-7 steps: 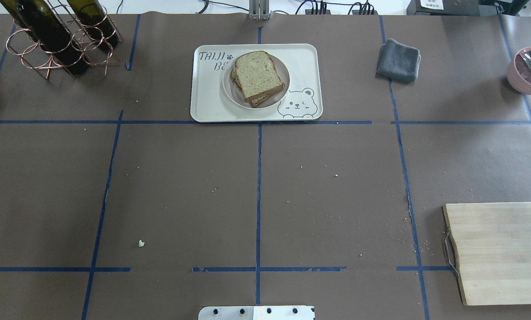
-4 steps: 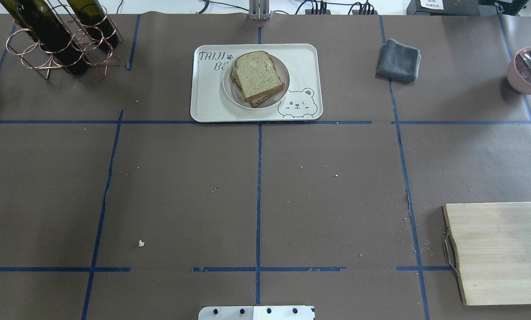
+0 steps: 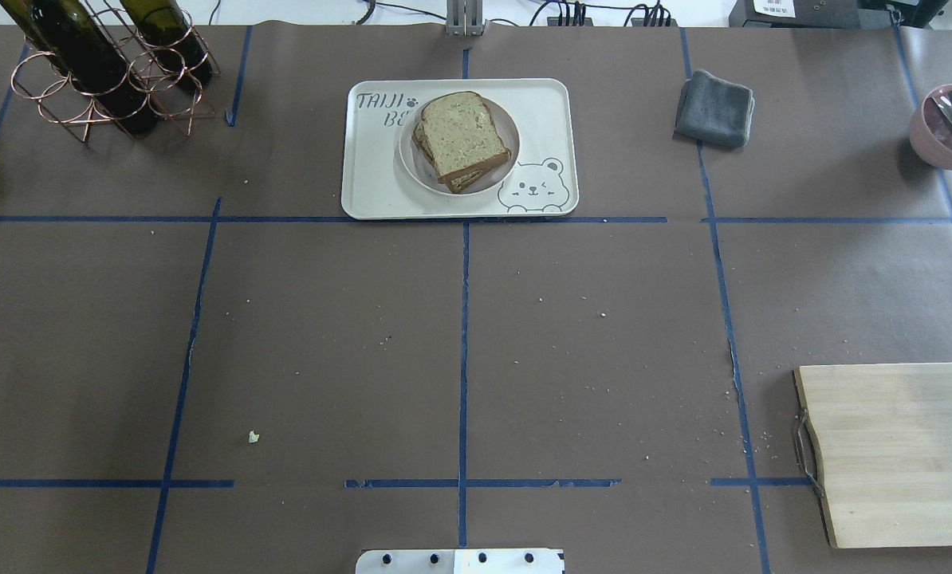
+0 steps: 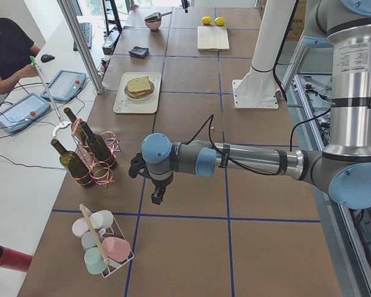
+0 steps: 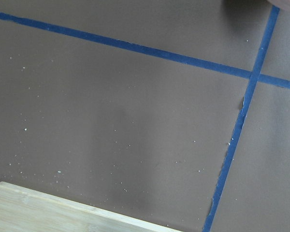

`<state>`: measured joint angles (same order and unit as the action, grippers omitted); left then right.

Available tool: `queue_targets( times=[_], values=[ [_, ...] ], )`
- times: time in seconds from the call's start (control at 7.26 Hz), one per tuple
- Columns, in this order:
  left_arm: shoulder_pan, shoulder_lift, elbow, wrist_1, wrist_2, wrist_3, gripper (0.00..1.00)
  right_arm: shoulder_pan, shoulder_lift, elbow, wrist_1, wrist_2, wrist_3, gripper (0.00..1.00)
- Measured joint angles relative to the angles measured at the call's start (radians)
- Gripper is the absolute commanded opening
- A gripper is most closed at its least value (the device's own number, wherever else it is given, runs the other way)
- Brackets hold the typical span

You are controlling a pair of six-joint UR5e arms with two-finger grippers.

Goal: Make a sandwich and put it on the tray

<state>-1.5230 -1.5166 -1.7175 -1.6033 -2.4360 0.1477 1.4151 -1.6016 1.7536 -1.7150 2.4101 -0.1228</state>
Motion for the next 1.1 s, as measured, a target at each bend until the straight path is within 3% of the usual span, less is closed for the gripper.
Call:
queue_targets(
  times=[0.41, 0.69, 1.1],
  values=[
    [-0.003, -0.001, 0.002, 0.053, 0.084, 0.000, 1.00, -0.001, 0.009, 0.002, 0.000, 0.001, 0.011, 1.00],
    [-0.003, 0.005, -0.003, 0.147, 0.088, -0.003, 1.00, -0.001, 0.011, 0.001, 0.000, 0.000, 0.015, 1.00],
    [-0.003, 0.010, 0.006, 0.175, 0.064, -0.013, 1.00, -0.001, 0.011, 0.001, 0.001, -0.002, 0.017, 1.00]
  ],
)
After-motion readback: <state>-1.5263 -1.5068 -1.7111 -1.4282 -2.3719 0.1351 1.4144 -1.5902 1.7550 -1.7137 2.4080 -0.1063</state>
